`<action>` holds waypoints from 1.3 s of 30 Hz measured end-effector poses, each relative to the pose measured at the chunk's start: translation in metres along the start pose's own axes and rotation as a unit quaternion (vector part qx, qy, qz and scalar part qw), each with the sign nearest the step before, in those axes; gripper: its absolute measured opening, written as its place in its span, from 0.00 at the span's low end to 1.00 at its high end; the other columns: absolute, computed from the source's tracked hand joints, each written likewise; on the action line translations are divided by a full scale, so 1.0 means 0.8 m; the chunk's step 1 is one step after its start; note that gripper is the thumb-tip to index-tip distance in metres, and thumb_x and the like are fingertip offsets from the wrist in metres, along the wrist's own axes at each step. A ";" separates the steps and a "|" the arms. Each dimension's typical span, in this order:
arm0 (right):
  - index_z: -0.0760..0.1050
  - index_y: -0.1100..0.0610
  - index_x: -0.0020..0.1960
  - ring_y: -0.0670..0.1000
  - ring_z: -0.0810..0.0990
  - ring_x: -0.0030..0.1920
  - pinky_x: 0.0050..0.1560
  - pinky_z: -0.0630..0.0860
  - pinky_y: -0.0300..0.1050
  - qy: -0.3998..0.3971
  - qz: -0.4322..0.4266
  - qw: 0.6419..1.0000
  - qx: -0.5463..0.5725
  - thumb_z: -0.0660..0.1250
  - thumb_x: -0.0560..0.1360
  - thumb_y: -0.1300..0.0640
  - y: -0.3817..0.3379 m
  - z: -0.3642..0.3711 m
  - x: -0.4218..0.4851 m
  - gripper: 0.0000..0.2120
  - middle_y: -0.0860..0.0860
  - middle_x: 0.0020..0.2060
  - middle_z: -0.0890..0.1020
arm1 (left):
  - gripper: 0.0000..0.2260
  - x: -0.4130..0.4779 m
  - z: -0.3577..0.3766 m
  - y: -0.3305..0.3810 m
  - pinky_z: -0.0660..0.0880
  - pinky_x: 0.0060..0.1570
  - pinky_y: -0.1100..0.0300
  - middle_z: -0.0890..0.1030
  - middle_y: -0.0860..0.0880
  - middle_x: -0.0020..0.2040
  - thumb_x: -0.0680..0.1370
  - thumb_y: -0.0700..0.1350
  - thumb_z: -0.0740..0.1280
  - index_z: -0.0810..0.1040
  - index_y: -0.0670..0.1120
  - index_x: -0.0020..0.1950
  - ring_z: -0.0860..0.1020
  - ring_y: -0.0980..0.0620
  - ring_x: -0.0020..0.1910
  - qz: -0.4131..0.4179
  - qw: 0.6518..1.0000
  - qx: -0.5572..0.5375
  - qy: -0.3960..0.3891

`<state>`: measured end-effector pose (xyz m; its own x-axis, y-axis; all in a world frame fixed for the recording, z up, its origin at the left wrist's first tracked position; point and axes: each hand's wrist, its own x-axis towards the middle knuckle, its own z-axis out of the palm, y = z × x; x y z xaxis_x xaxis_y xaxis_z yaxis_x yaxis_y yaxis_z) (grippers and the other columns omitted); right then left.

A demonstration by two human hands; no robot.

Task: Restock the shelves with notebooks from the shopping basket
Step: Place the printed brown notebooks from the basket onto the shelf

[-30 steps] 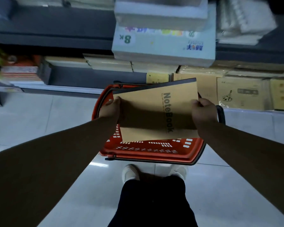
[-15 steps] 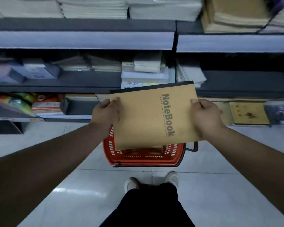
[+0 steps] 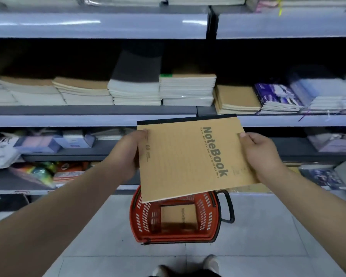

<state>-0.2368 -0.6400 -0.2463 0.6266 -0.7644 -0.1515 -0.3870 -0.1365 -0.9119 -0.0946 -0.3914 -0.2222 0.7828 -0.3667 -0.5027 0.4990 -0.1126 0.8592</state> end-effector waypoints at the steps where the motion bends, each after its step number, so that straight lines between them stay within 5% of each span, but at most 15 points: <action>1: 0.78 0.51 0.40 0.50 0.79 0.39 0.41 0.75 0.43 0.001 -0.004 1.000 0.008 0.60 0.81 0.50 -0.012 -0.007 -0.002 0.14 0.48 0.40 0.82 | 0.10 -0.008 0.000 0.009 0.80 0.43 0.49 0.86 0.47 0.41 0.80 0.51 0.62 0.78 0.47 0.52 0.85 0.48 0.38 0.001 1.000 -0.003 -0.017; 7: 0.80 0.51 0.40 0.42 0.81 0.30 0.27 0.74 0.34 -0.014 -0.029 0.999 0.039 0.63 0.80 0.48 -0.080 -0.048 -0.014 0.14 0.44 0.31 0.83 | 0.10 -0.054 0.009 0.050 0.76 0.24 0.57 0.83 0.46 0.33 0.78 0.52 0.64 0.78 0.46 0.46 0.82 0.48 0.29 -0.002 0.997 -0.041 -0.071; 12: 0.82 0.55 0.43 0.51 0.82 0.36 0.41 0.78 0.46 -0.027 -0.047 0.998 0.044 0.65 0.78 0.46 -0.135 -0.082 -0.017 0.15 0.50 0.35 0.85 | 0.12 -0.076 0.020 0.071 0.78 0.26 0.55 0.83 0.44 0.34 0.79 0.52 0.63 0.79 0.43 0.51 0.82 0.45 0.30 0.012 0.993 -0.084 -0.082; 19: 0.82 0.55 0.45 0.53 0.82 0.36 0.39 0.79 0.48 -0.071 -0.086 0.990 0.084 0.64 0.79 0.51 -0.201 -0.116 -0.022 0.11 0.52 0.38 0.84 | 0.13 -0.096 0.028 0.107 0.78 0.34 0.50 0.85 0.42 0.40 0.78 0.52 0.64 0.81 0.44 0.51 0.83 0.42 0.33 0.032 0.981 -0.172 -0.086; 25: 0.78 0.60 0.48 0.47 0.78 0.25 0.22 0.67 0.36 -0.126 -0.097 0.973 0.170 0.60 0.81 0.57 -0.229 -0.129 -0.011 0.10 0.52 0.31 0.83 | 0.10 -0.096 0.045 0.141 0.76 0.41 0.50 0.85 0.45 0.42 0.81 0.47 0.61 0.78 0.45 0.56 0.84 0.46 0.40 0.105 0.963 -0.242 -0.057; 35: 0.76 0.56 0.54 0.49 0.84 0.36 0.29 0.77 0.38 -0.128 -0.118 0.955 0.239 0.64 0.79 0.59 -0.270 -0.128 0.017 0.05 0.51 0.41 0.86 | 0.10 -0.052 0.089 0.181 0.76 0.39 0.50 0.85 0.44 0.45 0.83 0.44 0.57 0.75 0.43 0.58 0.82 0.46 0.44 0.111 0.943 -0.311 -0.049; 39: 0.74 0.57 0.60 0.51 0.86 0.44 0.35 0.78 0.41 -0.146 -0.128 0.961 0.199 0.64 0.80 0.59 -0.288 -0.108 0.022 0.09 0.52 0.48 0.85 | 0.12 -0.037 0.103 0.200 0.80 0.40 0.51 0.81 0.41 0.56 0.83 0.42 0.58 0.71 0.40 0.64 0.81 0.46 0.49 0.101 0.925 -0.365 -0.039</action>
<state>-0.1950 -0.6768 -0.0060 0.8519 -0.5212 0.0502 0.0585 -0.0005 -0.9983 -0.0684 -0.4750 -0.0620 0.8725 -0.3810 -0.3058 0.4857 0.6086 0.6274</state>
